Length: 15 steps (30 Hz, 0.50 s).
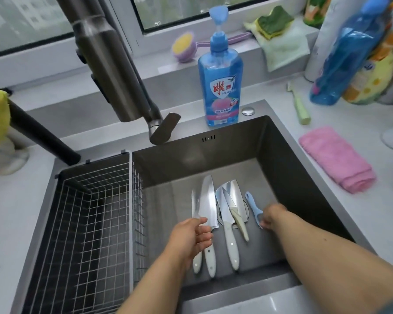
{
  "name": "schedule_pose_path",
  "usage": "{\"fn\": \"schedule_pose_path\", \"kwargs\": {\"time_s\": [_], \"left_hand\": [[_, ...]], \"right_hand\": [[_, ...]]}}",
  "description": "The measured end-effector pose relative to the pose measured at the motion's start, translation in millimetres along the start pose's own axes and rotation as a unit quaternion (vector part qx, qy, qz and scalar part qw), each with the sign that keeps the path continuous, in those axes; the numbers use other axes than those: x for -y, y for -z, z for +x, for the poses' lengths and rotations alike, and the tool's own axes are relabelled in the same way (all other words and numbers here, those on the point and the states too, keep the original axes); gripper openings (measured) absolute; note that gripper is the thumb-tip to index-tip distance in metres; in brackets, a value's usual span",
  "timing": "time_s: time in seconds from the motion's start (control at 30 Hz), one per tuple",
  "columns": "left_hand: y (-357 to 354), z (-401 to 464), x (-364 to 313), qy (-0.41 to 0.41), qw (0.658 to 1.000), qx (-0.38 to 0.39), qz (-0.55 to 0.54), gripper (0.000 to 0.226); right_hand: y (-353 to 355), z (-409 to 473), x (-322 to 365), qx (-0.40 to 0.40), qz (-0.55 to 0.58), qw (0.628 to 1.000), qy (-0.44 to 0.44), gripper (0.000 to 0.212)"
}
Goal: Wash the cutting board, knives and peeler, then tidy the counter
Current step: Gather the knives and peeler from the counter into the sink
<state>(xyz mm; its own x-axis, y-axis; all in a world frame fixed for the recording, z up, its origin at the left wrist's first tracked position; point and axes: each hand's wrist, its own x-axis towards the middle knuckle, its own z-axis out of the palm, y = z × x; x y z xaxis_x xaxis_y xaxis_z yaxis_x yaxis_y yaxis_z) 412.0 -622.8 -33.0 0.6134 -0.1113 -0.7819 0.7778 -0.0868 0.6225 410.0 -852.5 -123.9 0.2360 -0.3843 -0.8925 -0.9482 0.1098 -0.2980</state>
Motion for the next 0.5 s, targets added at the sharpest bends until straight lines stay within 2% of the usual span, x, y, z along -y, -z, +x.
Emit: {"fn": "schedule_pose_path", "kwargs": {"time_s": [0.07,0.1,0.17,0.23,0.27,0.3,0.4,0.5], "left_hand": [[0.1,0.7,1.5,0.000,1.000,-0.003,-0.001,0.019],[0.3,0.5,2.0,0.000,1.000,-0.004,-0.002,0.019],[1.5,-0.4,2.8,0.000,1.000,-0.005,-0.005,0.020],[4.0,-2.4,3.1,-0.002,1.000,-0.006,-0.008,0.020],[5.6,-3.8,2.9,-0.004,1.000,-0.006,-0.011,0.020],[7.6,-5.6,2.5,-0.007,1.000,-0.005,-0.015,0.020],[14.3,-13.4,-1.7,-0.020,0.999,-0.003,-0.029,0.019],[25.6,-25.6,-9.3,-0.042,0.998,-0.004,-0.047,0.018]], "right_hand": [[0.2,-18.3,6.2,-0.073,-0.225,0.971,0.039,0.018],[3.3,-20.3,3.1,-0.077,-0.290,0.950,0.081,0.019],[4.0,-11.6,-0.5,-0.078,-0.315,0.940,0.100,0.040],[2.8,-9.7,-3.0,-0.081,-0.261,0.958,0.093,0.045],[2.2,-10.9,-3.9,-0.084,-0.189,0.974,0.087,0.043],[2.2,-7.0,-4.0,-0.100,-0.155,0.976,0.112,0.040],[0.1,-26.4,4.6,-0.175,-0.090,0.973,0.121,0.043],[-11.8,-56.1,20.0,-0.184,-0.070,0.956,0.217,0.036]]}}
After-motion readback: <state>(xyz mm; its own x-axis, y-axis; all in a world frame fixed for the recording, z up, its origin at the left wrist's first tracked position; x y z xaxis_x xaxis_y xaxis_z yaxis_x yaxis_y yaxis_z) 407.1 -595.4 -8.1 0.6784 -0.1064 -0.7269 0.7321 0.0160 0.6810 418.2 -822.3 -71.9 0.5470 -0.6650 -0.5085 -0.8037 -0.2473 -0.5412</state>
